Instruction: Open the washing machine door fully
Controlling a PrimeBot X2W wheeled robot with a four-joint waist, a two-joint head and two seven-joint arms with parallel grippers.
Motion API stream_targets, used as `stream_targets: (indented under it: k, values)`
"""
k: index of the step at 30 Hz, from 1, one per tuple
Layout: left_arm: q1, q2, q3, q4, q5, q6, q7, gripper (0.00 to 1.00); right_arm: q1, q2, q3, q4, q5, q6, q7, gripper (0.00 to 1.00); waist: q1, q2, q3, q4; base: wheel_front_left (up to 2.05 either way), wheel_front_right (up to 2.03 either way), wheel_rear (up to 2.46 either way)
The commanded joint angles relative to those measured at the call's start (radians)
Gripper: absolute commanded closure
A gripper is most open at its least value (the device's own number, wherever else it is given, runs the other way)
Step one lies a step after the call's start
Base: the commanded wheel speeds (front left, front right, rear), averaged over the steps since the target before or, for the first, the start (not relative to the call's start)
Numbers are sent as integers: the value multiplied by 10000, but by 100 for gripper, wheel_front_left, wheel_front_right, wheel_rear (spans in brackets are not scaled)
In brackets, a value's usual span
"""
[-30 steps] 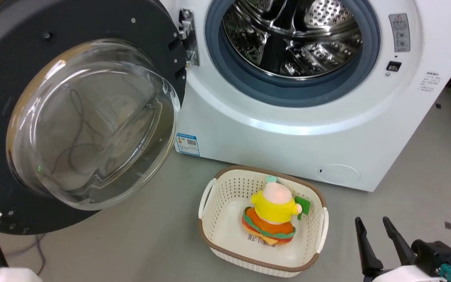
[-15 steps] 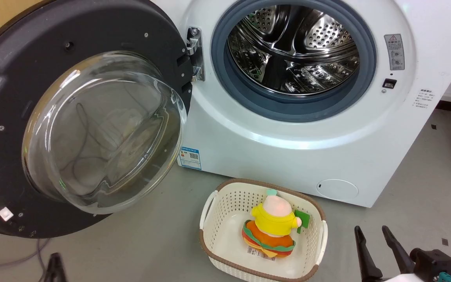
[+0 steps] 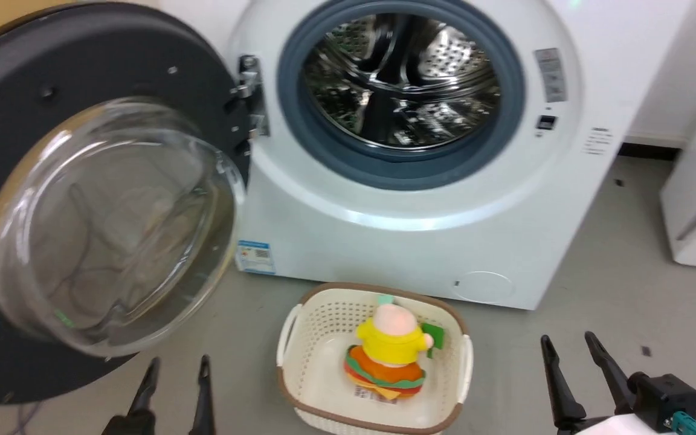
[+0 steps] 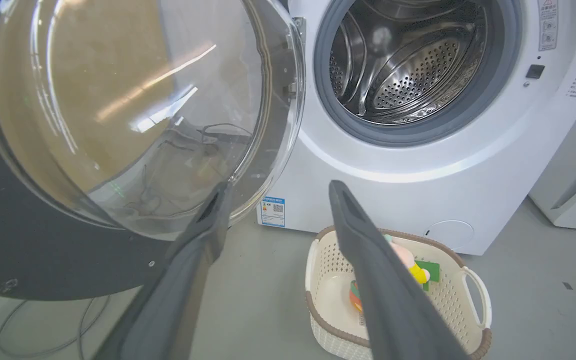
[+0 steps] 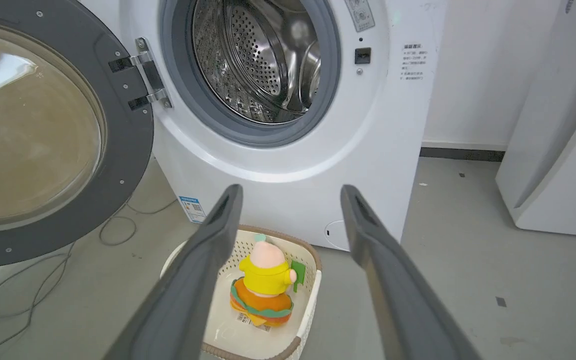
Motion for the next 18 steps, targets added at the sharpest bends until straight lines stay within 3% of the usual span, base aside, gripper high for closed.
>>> stream_targets:
  k: [1,9,18]
  values:
    - [-291,43,-123,45,131,-78,40,0,75,26,16,-179,-158,-7,51,0,0,0,-78,-411,0,0,0]
    - [-589,224,-303,249,274,-130,129,0,336,26,46,-800,-762,-7,370,0,0,0,-229,-1313,0,0,0]
    - [-725,253,-329,656,182,-72,219,0,573,26,114,-1105,-905,-7,590,0,0,0,-244,-1710,0,0,0]
